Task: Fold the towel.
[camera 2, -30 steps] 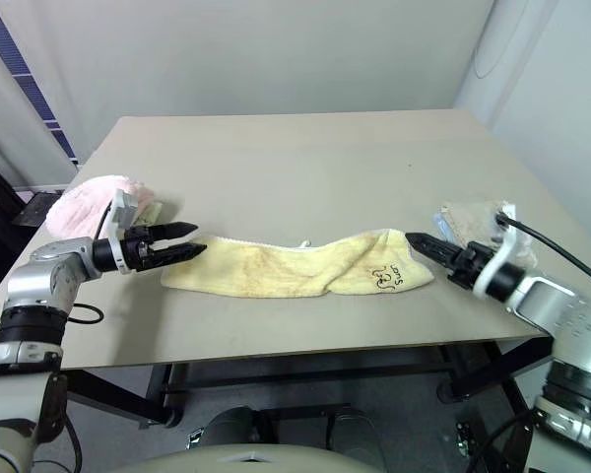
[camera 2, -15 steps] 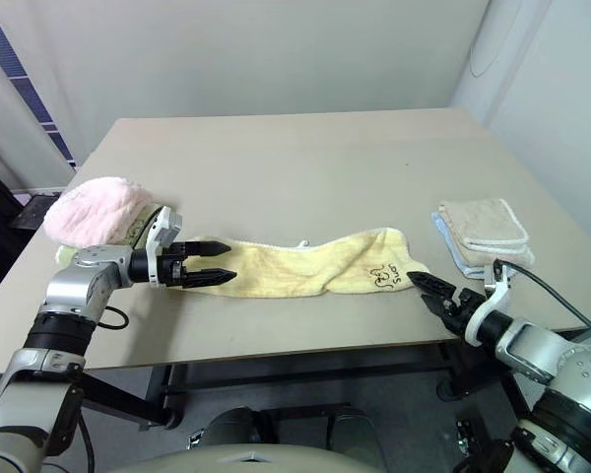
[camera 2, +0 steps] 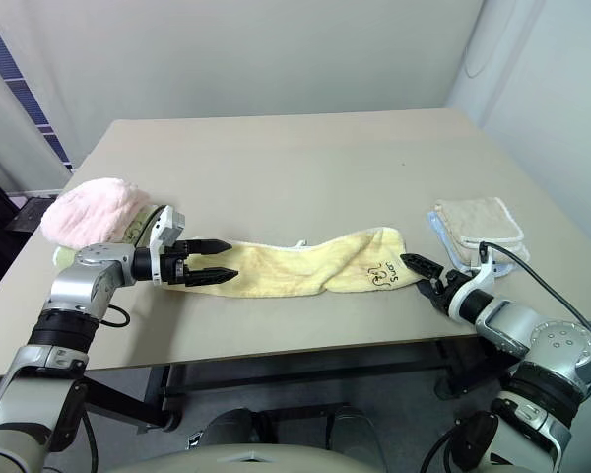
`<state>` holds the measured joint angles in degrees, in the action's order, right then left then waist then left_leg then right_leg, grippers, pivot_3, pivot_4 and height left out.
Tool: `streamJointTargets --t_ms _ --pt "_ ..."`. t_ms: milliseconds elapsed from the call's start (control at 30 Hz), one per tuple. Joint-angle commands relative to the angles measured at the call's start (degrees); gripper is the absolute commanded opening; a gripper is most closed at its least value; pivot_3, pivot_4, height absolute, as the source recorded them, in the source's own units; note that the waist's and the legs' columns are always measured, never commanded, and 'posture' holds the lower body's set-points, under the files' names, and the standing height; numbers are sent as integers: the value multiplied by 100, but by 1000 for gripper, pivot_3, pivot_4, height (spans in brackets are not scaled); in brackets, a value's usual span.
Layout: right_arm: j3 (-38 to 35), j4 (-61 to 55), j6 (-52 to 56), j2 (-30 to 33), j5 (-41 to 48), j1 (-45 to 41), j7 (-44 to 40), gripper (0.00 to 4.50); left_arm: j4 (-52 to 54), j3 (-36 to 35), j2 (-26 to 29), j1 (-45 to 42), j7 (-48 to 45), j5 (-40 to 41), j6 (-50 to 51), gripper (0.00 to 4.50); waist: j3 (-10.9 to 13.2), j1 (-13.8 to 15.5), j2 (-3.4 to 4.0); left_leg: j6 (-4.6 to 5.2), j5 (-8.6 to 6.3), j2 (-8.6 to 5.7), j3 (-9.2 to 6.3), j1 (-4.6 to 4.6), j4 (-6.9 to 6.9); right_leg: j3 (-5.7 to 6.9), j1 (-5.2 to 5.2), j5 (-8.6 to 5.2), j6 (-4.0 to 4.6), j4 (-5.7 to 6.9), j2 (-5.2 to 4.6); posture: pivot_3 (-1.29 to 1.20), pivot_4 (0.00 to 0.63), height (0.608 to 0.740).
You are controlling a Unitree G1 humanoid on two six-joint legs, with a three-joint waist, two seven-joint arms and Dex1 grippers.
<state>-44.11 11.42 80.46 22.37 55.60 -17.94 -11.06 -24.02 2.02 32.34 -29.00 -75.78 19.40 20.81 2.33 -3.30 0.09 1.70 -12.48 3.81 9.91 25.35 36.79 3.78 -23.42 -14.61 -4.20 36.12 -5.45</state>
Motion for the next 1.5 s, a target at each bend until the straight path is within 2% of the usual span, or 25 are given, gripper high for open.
streamJointTargets --t_ms 33,233,300,567,900,1133,1233,1367,1500 --pt "115 10 54 -116 41 -57 37 2835 54 -49 9 -85 102 -31 -145 4500 0 -13 0 0 0 0 1 0 -4 0 -3 0 0 0 0 0 0 740" --pt "123 -45 -106 -190 7 -33 83 590 -332 -28 -65 -208 185 -160 -386 4500 -8 -36 -13 0 2 0 6 3 -19 -2 -5 -3 -5 -1 1 0 0 740" --pt "7 -70 -116 -165 87 1 107 12 -387 -24 -85 -233 191 -188 -427 4500 -13 -51 -23 0 2 0 6 2 -11 -2 -5 -3 -5 -8 0 0 0 740" --pt "-692 -538 49 -33 896 606 138 12 -560 11 -133 -261 234 -306 -524 4500 -13 117 -20 6 -3 -6 24 3 -27 -1 -13 -2 -4 -22 -16 0 0 740" --pt "-1152 -991 -464 133 1728 1320 242 12 -748 -2 -167 -285 262 -404 -612 4500 -15 81 -12 11 -3 -6 39 7 -63 -2 1 -5 -12 -65 -11 0 0 740" --pt "-511 -1870 -776 323 1825 1595 -101 12 -849 -11 -210 -386 276 -436 -660 4500 -14 76 -7 10 -3 -4 36 -3 -60 -1 -4 -2 -13 -64 -12 0 0 740" --pt "-70 -2824 -707 591 2140 1813 -447 12 -860 -19 -212 -405 281 -441 -660 4500 -15 78 13 10 -3 -4 37 1 -60 -2 -3 -3 -13 -65 -13 0 0 740" --pt "784 -3846 -958 1130 1796 2213 -1015 12 -898 -30 -224 -423 310 -459 -688 4500 -15 81 6 11 -3 -3 36 3 -63 -4 -1 -6 -18 -66 -11 0 0 740" --pt "1393 -4067 -1180 1234 1923 1853 -1009 12 -933 -26 -243 -445 319 -478 -710 4500 -14 73 3 11 -3 -3 33 1 -54 -3 -5 -6 -17 -66 -10 0 0 740"
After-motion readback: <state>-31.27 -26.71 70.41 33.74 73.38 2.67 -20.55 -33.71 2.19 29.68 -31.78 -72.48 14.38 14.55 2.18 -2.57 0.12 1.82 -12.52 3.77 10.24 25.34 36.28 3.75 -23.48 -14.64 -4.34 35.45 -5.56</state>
